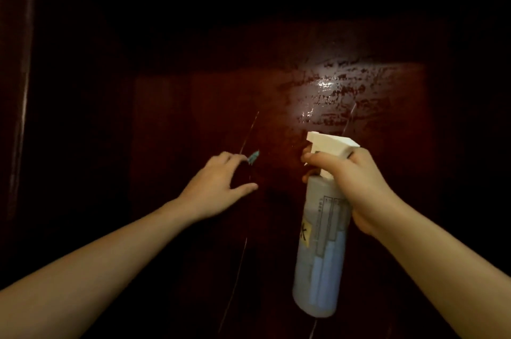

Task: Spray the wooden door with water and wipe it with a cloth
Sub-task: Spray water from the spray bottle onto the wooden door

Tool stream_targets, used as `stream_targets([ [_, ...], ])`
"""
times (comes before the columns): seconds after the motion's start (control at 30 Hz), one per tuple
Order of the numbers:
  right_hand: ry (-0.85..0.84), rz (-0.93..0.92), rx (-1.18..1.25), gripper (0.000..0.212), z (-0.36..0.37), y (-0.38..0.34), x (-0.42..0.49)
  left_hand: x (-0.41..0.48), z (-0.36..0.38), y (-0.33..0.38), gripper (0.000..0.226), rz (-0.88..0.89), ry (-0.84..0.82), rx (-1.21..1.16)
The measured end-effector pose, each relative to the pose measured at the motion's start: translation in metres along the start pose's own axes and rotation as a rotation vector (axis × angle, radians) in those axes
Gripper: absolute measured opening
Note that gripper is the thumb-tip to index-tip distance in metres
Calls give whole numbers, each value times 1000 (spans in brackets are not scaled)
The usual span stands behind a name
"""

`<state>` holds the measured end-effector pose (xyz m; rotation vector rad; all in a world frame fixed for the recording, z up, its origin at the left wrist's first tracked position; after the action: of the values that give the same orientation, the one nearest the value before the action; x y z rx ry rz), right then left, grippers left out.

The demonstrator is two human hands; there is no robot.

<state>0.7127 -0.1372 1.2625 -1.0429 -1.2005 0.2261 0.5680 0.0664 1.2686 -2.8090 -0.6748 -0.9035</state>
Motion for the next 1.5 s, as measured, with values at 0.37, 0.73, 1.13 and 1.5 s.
stream_targets([
  [0.37,48,-104,-130,19,34,0,93,73,-3,-88,145,-221,142,94],
  [0.73,-81,-176,-361,19,67,-36,191,95,1,-142,75,-61,702,157],
  [1.13,-166,-120,-443,21,62,-38,202,93,0,-145,72,-83,719,187],
  [1.5,-87,-36,-442,10,-13,-48,140,94,19,-97,63,50,610,173],
])
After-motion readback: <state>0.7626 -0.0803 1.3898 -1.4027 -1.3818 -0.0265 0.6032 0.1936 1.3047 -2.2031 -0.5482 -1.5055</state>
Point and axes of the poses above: each hand's wrist, its own x-axis towards the middle knuckle, its own z-axis out of the palm, y = z × x, the point moved 3 cm from there along x, towards the middle knuckle, and after that the axes turned 10 degrees about -y, right-handed, at the moved point
